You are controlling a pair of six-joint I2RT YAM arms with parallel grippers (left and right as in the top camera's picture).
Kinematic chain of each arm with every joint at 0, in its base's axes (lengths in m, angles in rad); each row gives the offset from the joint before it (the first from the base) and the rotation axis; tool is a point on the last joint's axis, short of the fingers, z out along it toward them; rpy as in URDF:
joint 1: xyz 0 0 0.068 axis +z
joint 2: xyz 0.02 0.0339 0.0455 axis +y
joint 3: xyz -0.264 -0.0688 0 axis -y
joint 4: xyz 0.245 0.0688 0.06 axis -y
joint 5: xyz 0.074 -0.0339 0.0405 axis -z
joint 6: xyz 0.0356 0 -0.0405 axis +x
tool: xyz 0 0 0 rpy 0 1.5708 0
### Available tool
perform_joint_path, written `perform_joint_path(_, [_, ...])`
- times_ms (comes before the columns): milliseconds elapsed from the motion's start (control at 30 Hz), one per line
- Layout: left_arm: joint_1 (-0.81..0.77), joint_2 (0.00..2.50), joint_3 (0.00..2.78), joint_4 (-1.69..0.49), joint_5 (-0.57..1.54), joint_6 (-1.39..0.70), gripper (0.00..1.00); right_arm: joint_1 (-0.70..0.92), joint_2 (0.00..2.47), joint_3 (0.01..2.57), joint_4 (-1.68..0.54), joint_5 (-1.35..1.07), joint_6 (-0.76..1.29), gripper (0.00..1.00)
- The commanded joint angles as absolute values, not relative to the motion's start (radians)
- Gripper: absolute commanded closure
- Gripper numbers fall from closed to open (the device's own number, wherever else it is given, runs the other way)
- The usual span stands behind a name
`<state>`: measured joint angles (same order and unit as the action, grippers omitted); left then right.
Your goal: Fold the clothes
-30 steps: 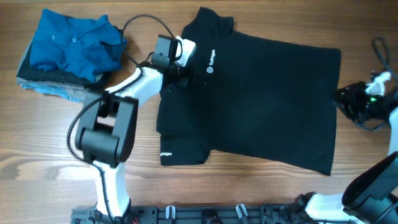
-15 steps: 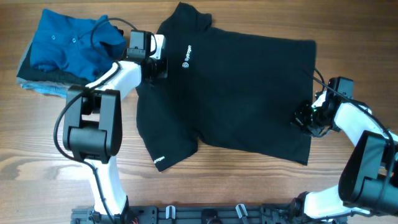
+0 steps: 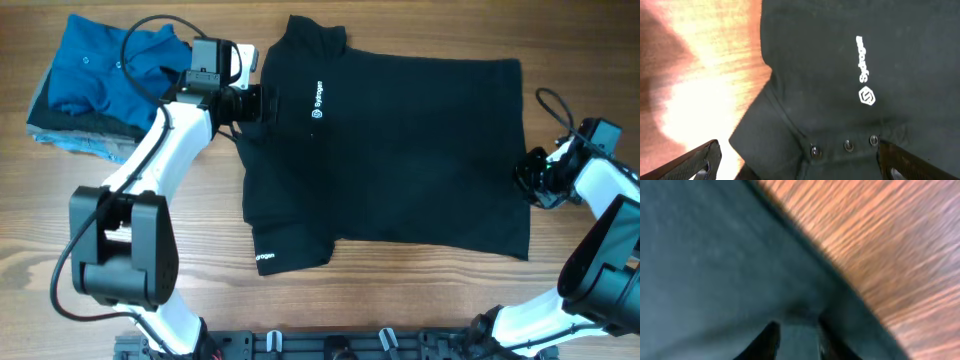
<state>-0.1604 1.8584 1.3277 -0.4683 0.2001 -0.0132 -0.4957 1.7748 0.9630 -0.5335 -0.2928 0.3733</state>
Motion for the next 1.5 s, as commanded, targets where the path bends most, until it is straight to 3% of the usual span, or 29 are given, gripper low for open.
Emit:
perform_joint_path(0, [-0.155,1.845,1.323,-0.504,0.221,-0.016,0.0,-0.495,1.792,0.997,-0.586,-0.326,0.317,0.58])
perform_joint_path(133, [-0.155,1.845,1.323,-0.545,0.221,-0.016,0.01,-0.495,1.792,0.989,-0.583,-0.164,0.399,0.82])
perform_joint_path(200, [-0.155,1.844,1.323,-0.583,0.22,-0.015,0.03,-0.498,1.798,0.989,-0.554,-0.033,0.505,0.87])
perform_joint_path(267, [-0.155,1.832,1.323,-0.627,0.219,-0.002,0.03,-0.505,1.798,0.991,-0.475,-0.078,0.516,0.89])
perform_joint_path(367, [-0.153,1.752,1.334,-0.751,0.216,0.022,0.03,-0.512,1.784,1.04,-0.46,-0.293,0.402,0.76])
perform_joint_path(533, [-0.153,1.647,1.333,-0.973,0.216,0.014,0.05,-0.515,1.662,1.087,-0.648,-0.322,0.392,0.74])
perform_joint_path(667, [-0.153,1.652,1.303,-1.14,0.216,-0.016,0.07,-0.517,1.541,1.087,-0.778,-0.305,0.381,0.67])
perform_joint_path(733, [-0.153,1.652,1.213,-1.132,0.217,-0.089,0.09,-0.517,1.507,1.087,-0.859,-0.304,0.39,0.59])
perform_joint_path(833, [-0.154,1.652,1.092,-1.084,0.256,-0.139,0.1,-0.517,1.516,1.073,-0.953,-0.284,0.39,0.57])
perform_joint_path(1000, [-0.169,1.652,0.946,-0.976,0.413,-0.139,0.25,-0.52,1.522,0.951,-0.92,-0.222,0.394,0.51])
perform_joint_path(1233, [-0.277,1.652,0.877,-0.979,0.43,-0.142,0.26,-0.599,1.575,0.854,-0.875,-0.194,0.393,0.49])
perform_joint_path(1300, [-0.31,1.652,0.859,-0.961,0.422,-0.175,0.25,-0.61,1.592,0.838,-0.875,-0.188,0.391,0.41])
perform_joint_path(1367, [-0.319,1.652,0.841,-0.935,0.422,-0.205,0.2,-0.611,1.602,0.818,-0.876,-0.146,0.392,0.23])
perform_joint_path(1467, [-0.318,1.652,0.832,-0.923,0.422,-0.218,0.18,-0.611,1.621,0.788,-0.879,-0.094,0.413,0.17])
